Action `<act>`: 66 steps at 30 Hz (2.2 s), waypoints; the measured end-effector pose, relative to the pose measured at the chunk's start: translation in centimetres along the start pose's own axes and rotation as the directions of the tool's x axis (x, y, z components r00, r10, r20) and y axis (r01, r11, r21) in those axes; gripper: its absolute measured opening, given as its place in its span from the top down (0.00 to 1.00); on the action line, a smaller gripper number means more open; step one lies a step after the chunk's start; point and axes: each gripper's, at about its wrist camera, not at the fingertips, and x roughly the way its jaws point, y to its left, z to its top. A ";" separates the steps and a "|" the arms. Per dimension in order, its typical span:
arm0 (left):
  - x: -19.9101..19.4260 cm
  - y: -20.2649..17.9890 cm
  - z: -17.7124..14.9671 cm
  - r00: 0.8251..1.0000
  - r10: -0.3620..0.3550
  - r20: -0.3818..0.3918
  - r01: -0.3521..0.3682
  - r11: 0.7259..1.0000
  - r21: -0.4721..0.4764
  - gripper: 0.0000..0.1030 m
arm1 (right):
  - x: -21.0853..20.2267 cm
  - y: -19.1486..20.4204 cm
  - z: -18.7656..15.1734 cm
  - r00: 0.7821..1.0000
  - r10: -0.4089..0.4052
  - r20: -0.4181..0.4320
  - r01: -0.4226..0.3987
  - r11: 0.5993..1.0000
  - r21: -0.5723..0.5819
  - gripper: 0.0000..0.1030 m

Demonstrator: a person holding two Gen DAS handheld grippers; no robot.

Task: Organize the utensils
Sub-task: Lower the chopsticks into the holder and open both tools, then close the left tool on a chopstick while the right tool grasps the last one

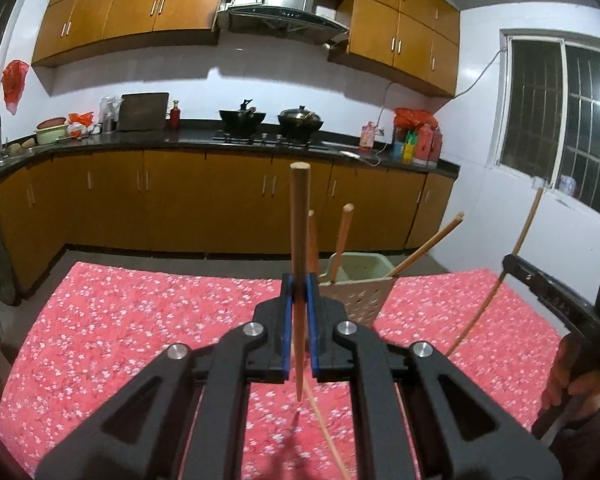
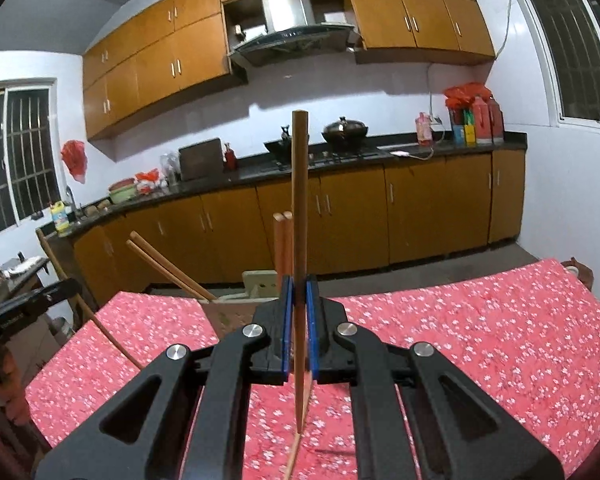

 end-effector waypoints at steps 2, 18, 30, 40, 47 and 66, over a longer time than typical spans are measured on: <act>-0.1 -0.6 0.8 0.999 -0.031 0.022 0.031 0.999 -0.007 0.92 | -0.2 0.4 0.8 0.999 0.019 0.033 -0.019 1.000 0.006 0.93; 4.2 -5.6 8.6 0.961 0.021 0.277 -0.020 1.000 -0.009 0.92 | 5.1 3.6 5.8 0.955 0.007 0.298 -0.001 1.000 -0.020 0.93; 10.3 -4.6 6.3 0.987 0.022 0.161 -0.016 0.999 -0.041 0.92 | 9.8 3.7 2.6 0.986 -0.015 0.167 0.022 0.999 -0.040 0.92; 7.5 -3.5 6.3 0.980 0.005 0.198 0.010 0.997 -0.073 0.86 | 6.5 3.4 4.0 0.981 -0.003 0.192 0.007 1.000 -0.020 0.67; 2.6 -1.7 5.0 0.976 0.030 0.217 -0.008 0.995 -0.100 0.79 | 1.8 1.9 4.0 0.977 -0.026 0.210 0.027 1.000 -0.002 0.67; 9.0 0.0 -12.6 0.939 0.018 -0.344 -0.068 0.989 -0.132 0.69 | 8.3 0.6 -15.3 0.855 -0.013 -0.518 0.035 0.999 0.032 0.74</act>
